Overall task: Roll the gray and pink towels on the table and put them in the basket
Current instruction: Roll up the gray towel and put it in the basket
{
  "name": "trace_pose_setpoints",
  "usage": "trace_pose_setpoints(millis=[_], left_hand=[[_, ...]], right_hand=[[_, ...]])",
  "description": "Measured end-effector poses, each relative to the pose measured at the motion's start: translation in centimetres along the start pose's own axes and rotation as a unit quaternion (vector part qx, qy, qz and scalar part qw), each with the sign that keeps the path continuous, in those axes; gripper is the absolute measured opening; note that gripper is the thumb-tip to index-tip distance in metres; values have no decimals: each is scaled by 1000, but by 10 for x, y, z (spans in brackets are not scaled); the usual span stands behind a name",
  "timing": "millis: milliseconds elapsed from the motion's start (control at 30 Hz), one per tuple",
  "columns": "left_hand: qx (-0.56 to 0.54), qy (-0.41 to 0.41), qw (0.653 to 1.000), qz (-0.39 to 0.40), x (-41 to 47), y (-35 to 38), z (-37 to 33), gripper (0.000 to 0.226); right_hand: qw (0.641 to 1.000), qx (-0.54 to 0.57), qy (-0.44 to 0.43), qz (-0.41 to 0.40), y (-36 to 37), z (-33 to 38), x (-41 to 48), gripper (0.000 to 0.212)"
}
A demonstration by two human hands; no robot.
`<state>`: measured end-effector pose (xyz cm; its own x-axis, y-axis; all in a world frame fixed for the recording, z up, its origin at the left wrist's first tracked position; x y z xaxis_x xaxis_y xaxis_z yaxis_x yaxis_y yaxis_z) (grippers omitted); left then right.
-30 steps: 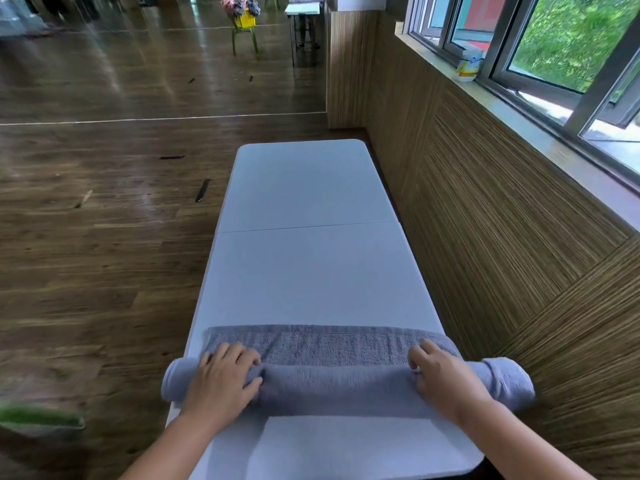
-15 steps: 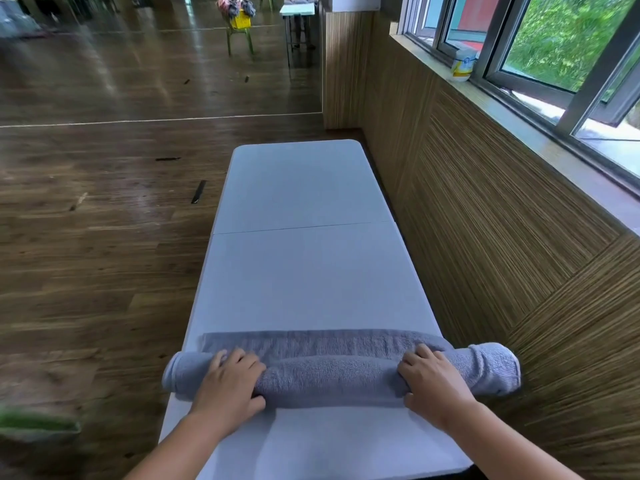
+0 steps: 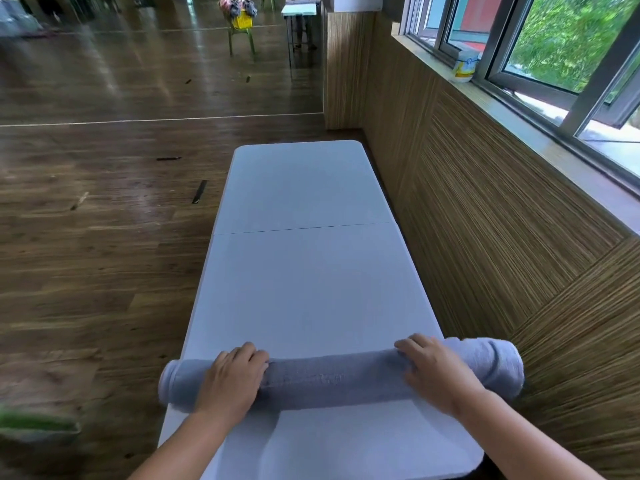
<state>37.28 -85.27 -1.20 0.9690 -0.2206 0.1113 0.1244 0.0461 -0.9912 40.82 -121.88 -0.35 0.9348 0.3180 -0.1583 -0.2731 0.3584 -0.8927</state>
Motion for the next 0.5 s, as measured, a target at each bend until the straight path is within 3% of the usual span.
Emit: trace_pose_setpoints(millis=[100,200,233,367,500], left_hand=[[-14,-9,999,42,-13,7,-11,49],[27,-12,991,133,-25,20,-24,92],[35,-17,991,130,-26,27,-27,99],[5,-35,990,134,-9,34,-54,110],[-41,52,989,129,27,33,-111,101]], right_hand=[[995,-74,-63,16,11,-2,-16,69],[988,-143,-63,-5,27,-1,-20,85],[988,-145,-51,-2,33,1,-17,87],[991,-132,-22,12,51,27,11,83],[987,-136,-78,36,75,69,38,66]])
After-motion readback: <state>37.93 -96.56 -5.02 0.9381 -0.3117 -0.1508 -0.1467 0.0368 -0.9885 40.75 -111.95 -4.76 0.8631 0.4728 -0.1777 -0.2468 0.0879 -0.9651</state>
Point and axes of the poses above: each hand's wrist, its own x-axis towards the middle knuckle, its own y-axis out of the palm, z = x × y, the point moved 3 cm from there along x, towards the middle knuckle, and after that the axes turned 9 degrees about x, right-handed, at the moved point
